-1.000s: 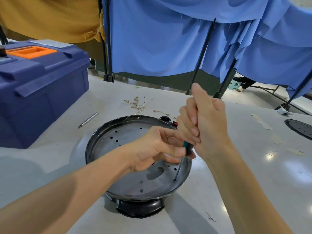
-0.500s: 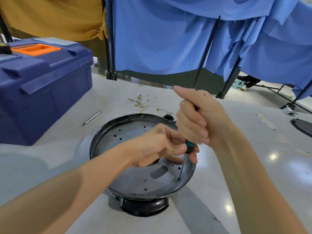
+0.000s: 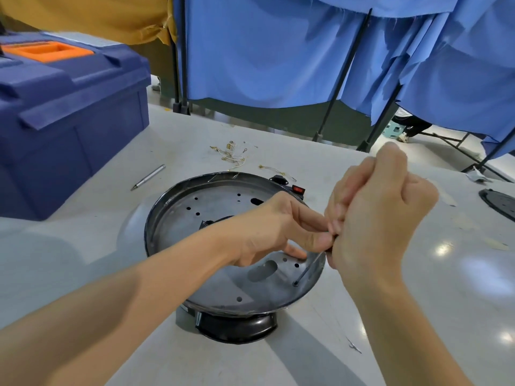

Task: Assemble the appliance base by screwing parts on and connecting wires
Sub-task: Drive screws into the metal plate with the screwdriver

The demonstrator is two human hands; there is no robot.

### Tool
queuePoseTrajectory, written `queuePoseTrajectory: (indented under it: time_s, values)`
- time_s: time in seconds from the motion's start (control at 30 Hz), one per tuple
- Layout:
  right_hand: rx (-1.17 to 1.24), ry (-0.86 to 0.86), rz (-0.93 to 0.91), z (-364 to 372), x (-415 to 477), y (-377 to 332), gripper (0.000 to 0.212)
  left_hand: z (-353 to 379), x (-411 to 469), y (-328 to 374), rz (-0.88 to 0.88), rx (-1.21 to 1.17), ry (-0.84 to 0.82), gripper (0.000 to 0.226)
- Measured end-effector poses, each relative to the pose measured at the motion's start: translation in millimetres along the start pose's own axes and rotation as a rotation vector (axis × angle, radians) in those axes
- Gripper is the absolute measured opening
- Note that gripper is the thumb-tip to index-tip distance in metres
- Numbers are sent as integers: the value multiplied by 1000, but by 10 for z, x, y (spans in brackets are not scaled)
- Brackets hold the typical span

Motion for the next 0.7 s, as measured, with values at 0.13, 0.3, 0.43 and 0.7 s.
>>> queuePoseTrajectory:
  time_s: [0.13,0.3,0.43,0.7]
  values:
    - [180,-545,482,204,166,112,61,12,2,19,-15,49,-54,19]
    - [423,-790,677,494,100,159,68,-31,-11,-38,2,15,-76,11]
    - [312,-590,475,420,93,126,69,-76,-101,-21,41,51,-56,14]
    - [49,0,103,49,104,-3,55,-13,-123,116,66,297,89,24]
Point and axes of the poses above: each hand's wrist, its own x-axis towards the middle knuckle, its own z-axis out of the palm, y = z × x, the point moved 7 cm from there along x, towards the middle knuckle, and after that the axes turned 12 degrees about x, right-handed, at the moved point
